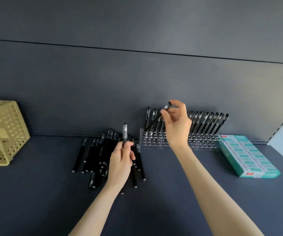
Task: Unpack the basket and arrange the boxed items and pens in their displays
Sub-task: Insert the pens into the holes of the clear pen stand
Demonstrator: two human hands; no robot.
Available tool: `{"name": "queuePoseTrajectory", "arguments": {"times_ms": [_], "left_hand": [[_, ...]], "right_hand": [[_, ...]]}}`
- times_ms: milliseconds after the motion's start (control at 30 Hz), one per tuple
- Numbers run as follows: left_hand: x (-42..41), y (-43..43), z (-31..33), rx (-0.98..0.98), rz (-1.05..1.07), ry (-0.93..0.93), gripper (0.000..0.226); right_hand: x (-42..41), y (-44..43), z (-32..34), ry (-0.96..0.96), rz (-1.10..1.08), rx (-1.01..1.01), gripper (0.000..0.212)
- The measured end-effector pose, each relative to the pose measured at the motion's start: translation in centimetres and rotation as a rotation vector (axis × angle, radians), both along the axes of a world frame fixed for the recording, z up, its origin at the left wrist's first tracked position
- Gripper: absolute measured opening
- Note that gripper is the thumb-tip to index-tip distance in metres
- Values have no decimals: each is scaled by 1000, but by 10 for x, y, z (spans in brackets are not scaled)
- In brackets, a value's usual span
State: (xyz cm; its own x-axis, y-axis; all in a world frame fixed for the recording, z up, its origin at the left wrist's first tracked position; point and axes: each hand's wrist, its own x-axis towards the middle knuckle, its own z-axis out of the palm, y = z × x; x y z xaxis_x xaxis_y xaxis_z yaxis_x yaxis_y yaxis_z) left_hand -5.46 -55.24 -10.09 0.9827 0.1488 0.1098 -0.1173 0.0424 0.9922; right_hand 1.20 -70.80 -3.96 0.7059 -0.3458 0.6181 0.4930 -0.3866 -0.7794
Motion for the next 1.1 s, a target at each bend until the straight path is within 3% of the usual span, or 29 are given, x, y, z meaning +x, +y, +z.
{"name": "queuePoseTrajectory", "arguments": {"times_ms": [133, 500, 700, 900, 967, 1100], "left_hand": [[-1, -1, -2, 27, -26, -34, 23], [1, 1, 1, -143, -44, 1, 21], [0, 0, -1, -77, -56, 8, 21], [-2, 0, -1, -23, -73, -8, 26], [-4, -1, 0, -11, -105, -25, 28], [-6, -12, 5, 14, -210, -49, 29]], "right_hand": [[12, 7, -3, 3, -16, -110, 28], [16, 15, -15, 66, -1, -278, 28], [15, 17, -19, 85, -9, -459, 29], [6, 13, -17, 97, -8, -433, 30], [-3, 9, -14, 106, 22, -306, 23], [-28, 0, -9, 278, 376, -6, 8]]}}
